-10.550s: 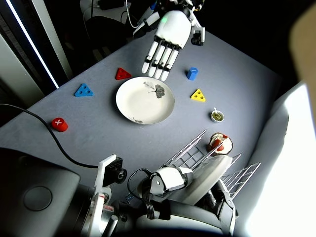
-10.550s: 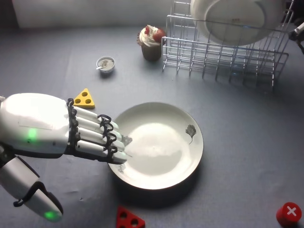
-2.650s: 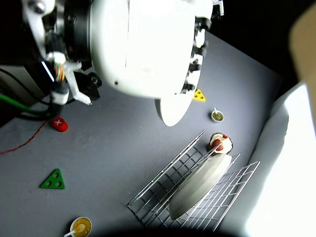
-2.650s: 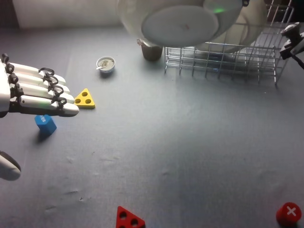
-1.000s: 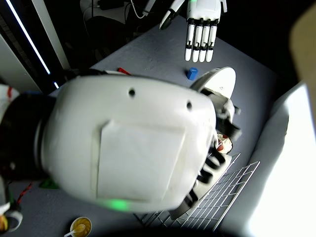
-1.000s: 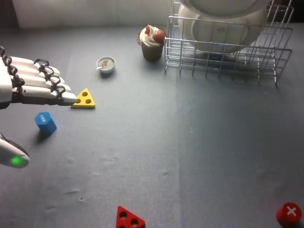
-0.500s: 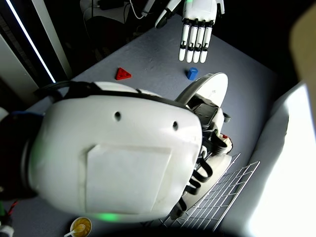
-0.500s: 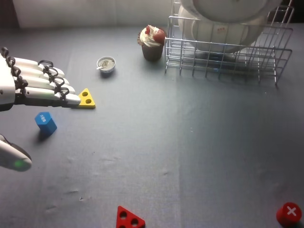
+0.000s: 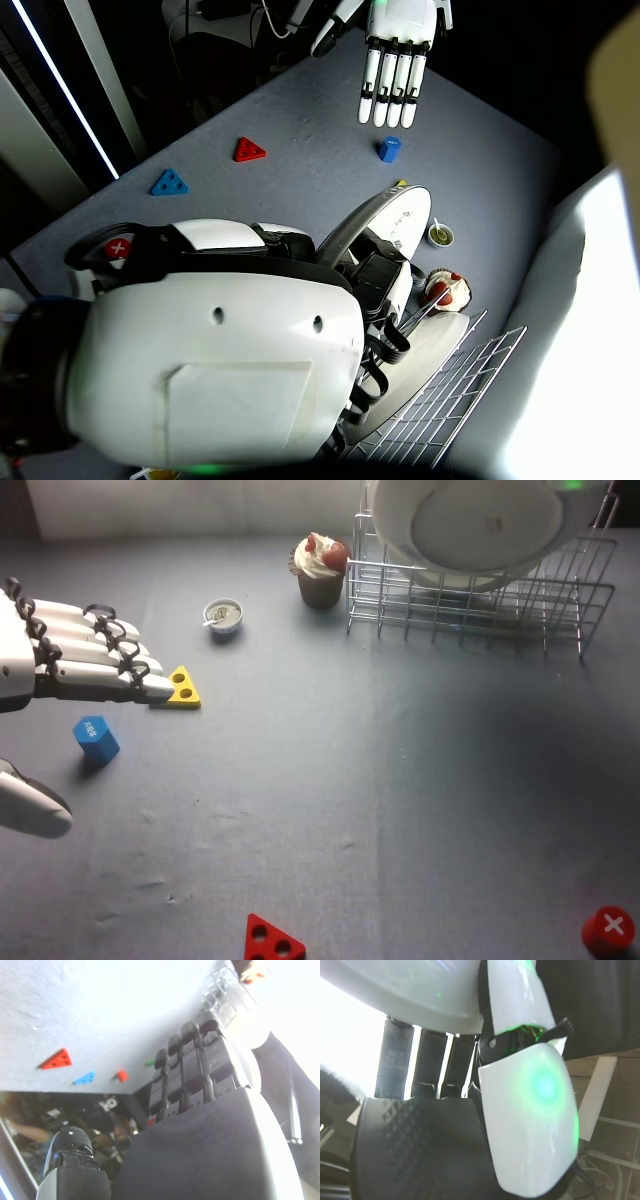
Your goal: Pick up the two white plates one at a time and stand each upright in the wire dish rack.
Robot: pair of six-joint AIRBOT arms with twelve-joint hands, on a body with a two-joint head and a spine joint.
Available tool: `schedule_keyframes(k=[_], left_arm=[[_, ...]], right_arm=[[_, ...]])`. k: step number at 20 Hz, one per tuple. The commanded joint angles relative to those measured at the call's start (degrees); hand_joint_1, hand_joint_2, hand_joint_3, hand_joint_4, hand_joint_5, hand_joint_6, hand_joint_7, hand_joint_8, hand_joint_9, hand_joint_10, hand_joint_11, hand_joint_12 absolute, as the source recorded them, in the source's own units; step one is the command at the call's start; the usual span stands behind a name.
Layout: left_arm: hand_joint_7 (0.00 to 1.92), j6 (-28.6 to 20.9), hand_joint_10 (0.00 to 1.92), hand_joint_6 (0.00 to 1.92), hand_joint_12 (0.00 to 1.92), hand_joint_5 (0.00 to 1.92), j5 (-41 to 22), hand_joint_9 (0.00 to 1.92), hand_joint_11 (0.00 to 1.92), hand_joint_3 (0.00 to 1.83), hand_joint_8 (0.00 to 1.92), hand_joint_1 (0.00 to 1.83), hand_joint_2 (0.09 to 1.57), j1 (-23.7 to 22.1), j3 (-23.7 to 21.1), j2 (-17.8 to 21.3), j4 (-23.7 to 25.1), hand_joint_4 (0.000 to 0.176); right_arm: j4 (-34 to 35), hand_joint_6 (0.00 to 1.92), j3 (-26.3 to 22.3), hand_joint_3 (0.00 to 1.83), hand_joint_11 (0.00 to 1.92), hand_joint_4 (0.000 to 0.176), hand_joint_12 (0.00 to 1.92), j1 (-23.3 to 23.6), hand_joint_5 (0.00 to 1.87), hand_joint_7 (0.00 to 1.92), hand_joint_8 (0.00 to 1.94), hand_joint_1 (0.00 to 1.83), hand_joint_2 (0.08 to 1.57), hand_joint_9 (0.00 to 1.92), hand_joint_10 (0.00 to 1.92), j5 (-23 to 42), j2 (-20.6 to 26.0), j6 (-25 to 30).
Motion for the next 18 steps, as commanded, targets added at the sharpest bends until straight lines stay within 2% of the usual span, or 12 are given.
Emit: schedule_keyframes(k=[1,7,9,10,15,18], left_arm=[[0.21,-0.1,0.00,0.00,0.00,0.15,-3.3,0.21,0.18,0.00,0.00,0.00,0.98,-0.8,0.1,0.1,-3.8,0.000],[0.20,-0.1,0.00,0.00,0.01,0.16,-3.4,0.20,0.18,0.00,0.00,0.00,0.99,-0.8,0.2,0.3,-3.9,0.000],[0.21,-0.1,0.00,0.00,0.01,0.16,-3.5,0.20,0.19,0.00,0.00,0.00,0.99,-0.8,0.2,0.3,-4.0,0.000],[0.21,-0.1,0.00,0.01,0.01,0.16,-3.7,0.20,0.19,0.00,0.00,0.01,0.99,-0.8,0.2,0.3,-4.0,0.000],[0.20,-0.1,0.00,0.00,0.01,0.16,-4.1,0.20,0.19,0.00,0.00,0.00,0.99,-0.8,0.5,0.4,-4.8,0.000],[0.21,-0.1,0.00,0.00,0.01,0.17,-4.6,0.21,0.19,0.00,0.00,0.02,0.99,-0.8,0.2,0.3,-4.9,0.000]], right_arm=[[3.9,0.90,0.7,0.00,0.99,0.000,1.34,0.8,0.97,1.21,0.34,1.50,1.03,1.25,0.52,4.5,0.4,1.5],[6.9,0.90,4.2,0.00,0.98,0.000,1.35,0.4,0.99,1.22,0.31,1.50,1.03,1.24,0.53,5.6,-2.1,-0.7],[7.7,0.89,5.4,0.00,1.01,0.000,1.31,0.4,0.98,1.19,0.39,1.50,1.03,1.27,0.46,5.7,-3.0,-1.9],[7.8,0.91,6.1,0.00,1.01,0.000,1.31,0.4,0.96,1.18,0.41,1.50,1.03,1.25,0.49,5.9,-3.4,-2.1],[9.9,0.89,8.5,0.00,1.00,0.000,1.32,-0.3,0.99,1.23,0.29,1.50,1.02,1.26,0.48,6.2,-5.6,-3.3],[11.0,0.91,9.2,0.00,1.01,0.000,1.31,-1.4,0.98,1.21,0.34,1.50,1.03,1.23,0.54,6.4,-6.4,-3.6]])
